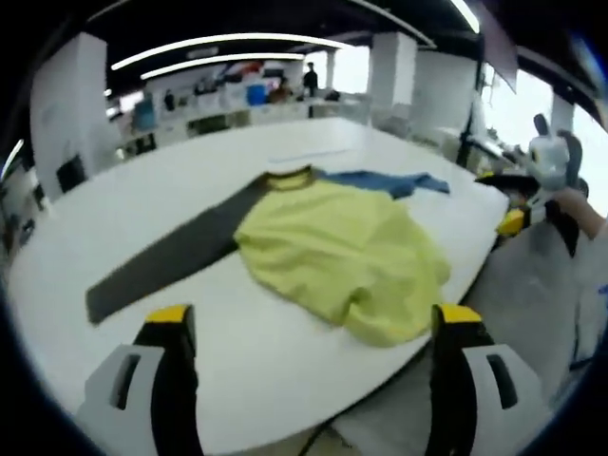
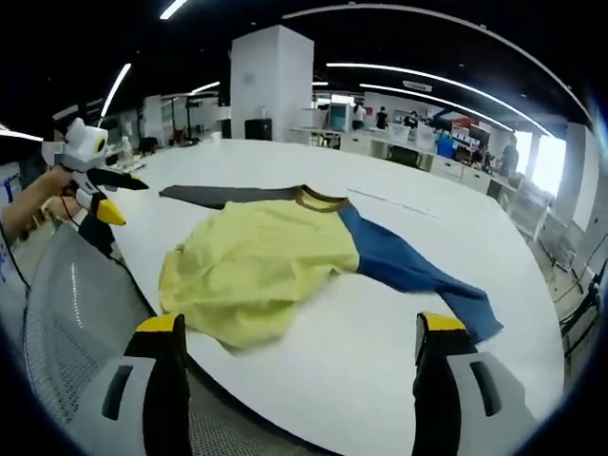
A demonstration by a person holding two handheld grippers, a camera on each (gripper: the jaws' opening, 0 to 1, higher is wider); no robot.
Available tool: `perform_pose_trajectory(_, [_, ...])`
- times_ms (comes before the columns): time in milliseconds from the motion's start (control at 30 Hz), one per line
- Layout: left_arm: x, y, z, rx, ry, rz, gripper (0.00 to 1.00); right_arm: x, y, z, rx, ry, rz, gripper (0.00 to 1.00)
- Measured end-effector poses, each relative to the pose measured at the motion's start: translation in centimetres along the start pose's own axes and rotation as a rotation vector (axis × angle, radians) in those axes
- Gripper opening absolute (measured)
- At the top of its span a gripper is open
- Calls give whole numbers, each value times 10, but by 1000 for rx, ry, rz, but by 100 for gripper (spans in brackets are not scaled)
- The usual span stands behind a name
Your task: Fold the garment on the visible template until the final outline fits inside the template.
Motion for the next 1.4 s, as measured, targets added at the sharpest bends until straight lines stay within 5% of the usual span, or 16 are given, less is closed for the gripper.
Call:
perform_pose_trajectory(167, [-17,4,-9,-13,36,-7,93,3,-9,-5,23,5,33,92])
perform_pose_trajectory(333, [-26,14,-11,-77,105,31,93,6,-22,-5,48,41,102,70])
perform_pose_trajectory(500, [-25,14,-19,-52,119,39,93,7,-36,-12,104,63,175,49])
perform_pose_trajectory(700, [-26,18,-19,-38,97,52,92,3,-49,-21,173,125,243,38])
perform_pose_trajectory(867, [-26,17,-21,-33,110,63,91,-6,-63,-28,185,36,278,24])
perform_pose_trajectory(1400, [-27,15,-25,-17,125,59,89,-9,-93,-31,275,74,317,12])
Point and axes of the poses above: the point that each gripper's makers call its tool centre point, and the gripper's own axes: y roughly backward along the fingers, x roughly to its left, z roughly out of its top, the point moved 10 cm from there along y, roughly backward along the fingers, and after that the axes turned 2 degrees about -x, right-handed, at the moved point
